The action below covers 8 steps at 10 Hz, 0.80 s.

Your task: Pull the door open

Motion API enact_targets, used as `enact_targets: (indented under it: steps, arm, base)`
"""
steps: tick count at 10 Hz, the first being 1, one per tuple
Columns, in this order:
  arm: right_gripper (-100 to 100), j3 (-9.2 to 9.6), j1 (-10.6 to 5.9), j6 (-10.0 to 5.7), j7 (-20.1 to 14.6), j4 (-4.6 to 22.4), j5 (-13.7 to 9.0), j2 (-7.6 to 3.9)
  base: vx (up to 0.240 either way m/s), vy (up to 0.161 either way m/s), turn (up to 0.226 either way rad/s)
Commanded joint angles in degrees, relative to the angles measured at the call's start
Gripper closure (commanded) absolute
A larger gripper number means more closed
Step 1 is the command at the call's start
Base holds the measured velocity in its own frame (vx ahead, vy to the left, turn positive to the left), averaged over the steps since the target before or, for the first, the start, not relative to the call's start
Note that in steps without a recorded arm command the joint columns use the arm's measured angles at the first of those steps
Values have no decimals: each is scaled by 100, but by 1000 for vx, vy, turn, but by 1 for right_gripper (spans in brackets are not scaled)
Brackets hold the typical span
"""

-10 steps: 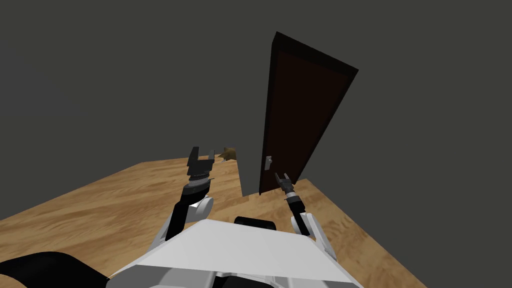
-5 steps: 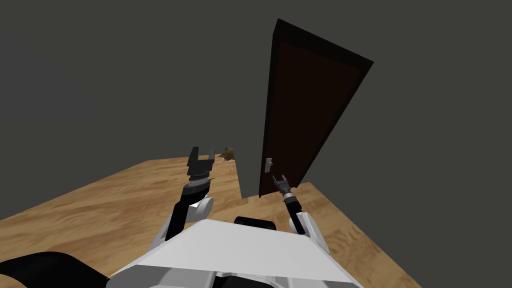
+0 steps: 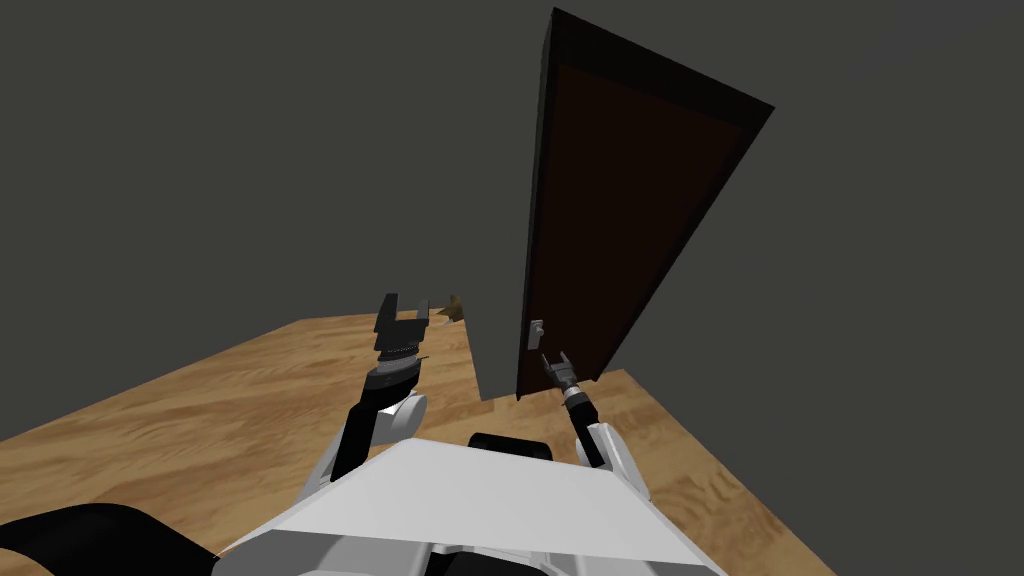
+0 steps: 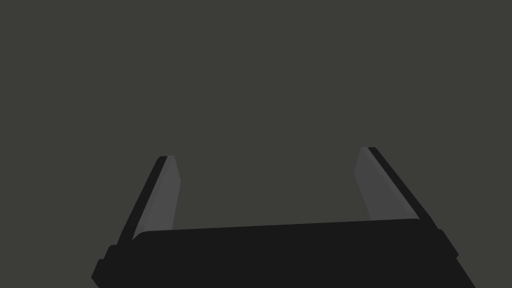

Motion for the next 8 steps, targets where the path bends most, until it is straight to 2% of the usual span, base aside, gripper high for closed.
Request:
enact_targets:
  steps: [1,2,3,4,5,6,7,8]
  arm:
    - [-100,-187,-129,48,97,139,-118,-134]
    - [-100,-322,-223,82,167,240,-203,-211]
    - [-100,-399,-276,102,207,298,-251,-250]
    - [-100,-573,-396,146,297,428,-361,-325]
    - [-100,-668,-461,170,346,498,-421,-359]
    - [-100,-865,-598,220,448,646,-545,-418]
    - [-100,-865,-598,220,448,646,-545,-418]
    - [-100,-967,-668,246,501,722,-609,-442]
  base:
    - [-45,18,285]
    - [-93,33,362]
    - [-86,38,162]
    - [-85,46,220]
    - [-58,36,243]
    - [-25,27,322]
    - [-4,7,127]
    - [4,3,141]
